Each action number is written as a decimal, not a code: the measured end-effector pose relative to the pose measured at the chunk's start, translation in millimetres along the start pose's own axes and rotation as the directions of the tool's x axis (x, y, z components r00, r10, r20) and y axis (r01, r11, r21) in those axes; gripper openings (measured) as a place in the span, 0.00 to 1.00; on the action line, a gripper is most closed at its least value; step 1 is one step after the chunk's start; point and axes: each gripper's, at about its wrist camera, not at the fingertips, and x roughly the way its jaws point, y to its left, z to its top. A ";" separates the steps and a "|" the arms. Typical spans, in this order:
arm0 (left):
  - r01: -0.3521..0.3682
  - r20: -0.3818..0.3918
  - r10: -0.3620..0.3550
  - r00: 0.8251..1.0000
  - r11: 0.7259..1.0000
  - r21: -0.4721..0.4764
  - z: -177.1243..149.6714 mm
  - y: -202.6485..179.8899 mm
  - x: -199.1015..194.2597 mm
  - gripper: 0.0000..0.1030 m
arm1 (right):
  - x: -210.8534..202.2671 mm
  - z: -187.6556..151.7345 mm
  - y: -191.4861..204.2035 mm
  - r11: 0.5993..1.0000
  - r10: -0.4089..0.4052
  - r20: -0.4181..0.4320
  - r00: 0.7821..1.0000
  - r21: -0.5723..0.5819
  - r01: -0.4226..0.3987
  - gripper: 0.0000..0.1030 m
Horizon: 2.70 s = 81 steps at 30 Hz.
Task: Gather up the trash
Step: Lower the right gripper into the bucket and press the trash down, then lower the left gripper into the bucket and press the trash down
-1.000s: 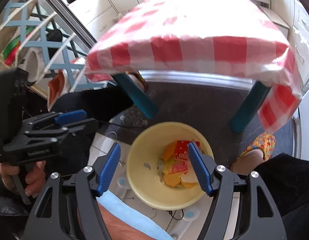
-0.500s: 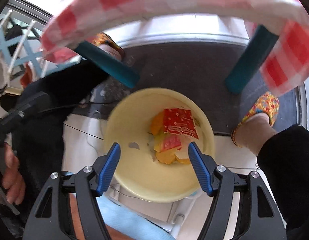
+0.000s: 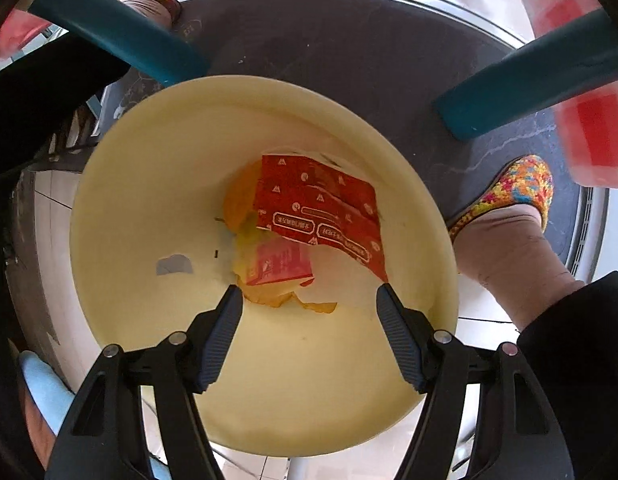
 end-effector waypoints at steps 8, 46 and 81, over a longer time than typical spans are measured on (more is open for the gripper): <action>0.055 -0.026 -0.056 0.998 0.997 -0.046 5.6 8.0 8.0 0.66 | -26.0 -12.1 0.4 0.999 -0.042 0.044 0.998 -0.028 0.043 0.72; 0.069 -0.079 -0.078 0.994 0.992 -0.101 4.8 17.0 27.2 0.67 | 30.3 7.7 43.4 0.939 -0.249 0.114 0.962 -0.217 0.269 0.88; -0.056 -0.413 0.279 0.867 0.878 0.475 -51.3 -101.5 173.7 0.67 | -148.6 -28.0 -66.3 0.959 0.180 0.485 0.856 0.108 -0.263 0.45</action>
